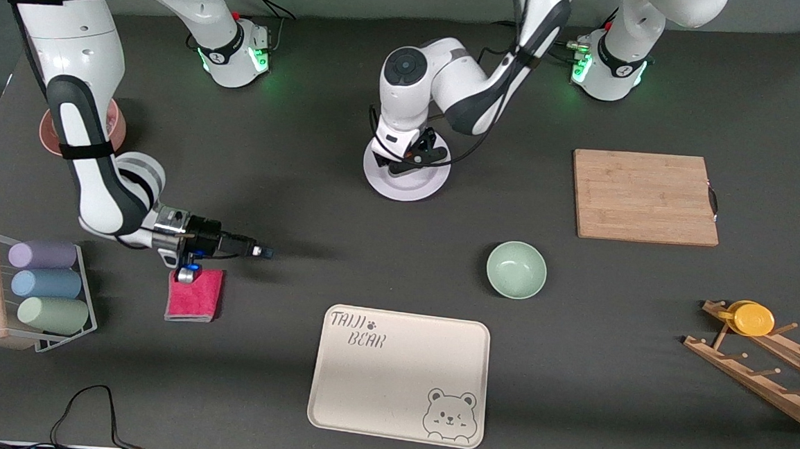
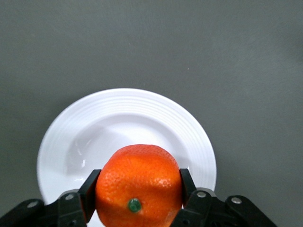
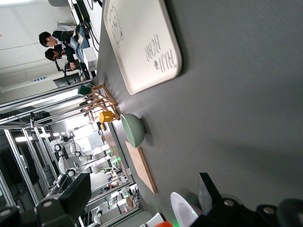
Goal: Place orange and plate with both arms
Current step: 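Carry the orange with the left gripper onto the white plate, then release the orange and raise the left gripper while the right gripper approaches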
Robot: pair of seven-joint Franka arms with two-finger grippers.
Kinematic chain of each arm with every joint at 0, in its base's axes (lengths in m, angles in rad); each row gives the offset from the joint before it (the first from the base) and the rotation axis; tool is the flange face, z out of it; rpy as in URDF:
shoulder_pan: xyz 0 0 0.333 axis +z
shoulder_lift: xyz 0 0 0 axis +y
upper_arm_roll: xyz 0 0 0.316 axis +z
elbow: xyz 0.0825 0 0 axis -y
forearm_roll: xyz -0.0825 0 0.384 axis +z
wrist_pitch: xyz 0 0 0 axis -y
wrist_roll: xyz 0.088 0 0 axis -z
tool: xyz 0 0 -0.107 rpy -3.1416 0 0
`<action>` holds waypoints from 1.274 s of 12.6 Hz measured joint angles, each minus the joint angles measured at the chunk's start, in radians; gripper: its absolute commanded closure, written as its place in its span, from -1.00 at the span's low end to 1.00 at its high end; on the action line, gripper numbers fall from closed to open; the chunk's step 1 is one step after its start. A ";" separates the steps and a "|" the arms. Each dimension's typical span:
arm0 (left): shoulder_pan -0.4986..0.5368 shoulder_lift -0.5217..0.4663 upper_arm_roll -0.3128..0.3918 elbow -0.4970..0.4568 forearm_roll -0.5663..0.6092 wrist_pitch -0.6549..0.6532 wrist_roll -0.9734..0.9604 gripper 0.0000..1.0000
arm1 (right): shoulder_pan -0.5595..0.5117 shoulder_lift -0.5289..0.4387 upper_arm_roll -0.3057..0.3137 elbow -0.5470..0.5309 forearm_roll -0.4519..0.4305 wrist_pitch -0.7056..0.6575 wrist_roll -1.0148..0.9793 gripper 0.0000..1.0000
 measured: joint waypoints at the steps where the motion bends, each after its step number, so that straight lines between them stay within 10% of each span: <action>1: -0.014 0.024 0.000 -0.001 0.018 0.015 -0.026 1.00 | 0.003 -0.024 0.000 -0.060 0.042 0.014 -0.042 -1.00; 4: -0.048 0.052 0.001 -0.011 0.032 0.019 -0.087 1.00 | 0.038 -0.133 0.000 -0.224 0.111 0.075 -0.104 -1.00; 6: -0.054 0.051 0.002 -0.017 0.039 0.021 -0.109 -0.99 | 0.062 -0.202 0.000 -0.316 0.137 0.082 -0.172 -1.00; 16: 0.106 -0.148 0.048 -0.008 0.125 -0.192 0.194 -1.00 | 0.195 -0.230 0.003 -0.477 0.274 -0.010 -0.436 -1.00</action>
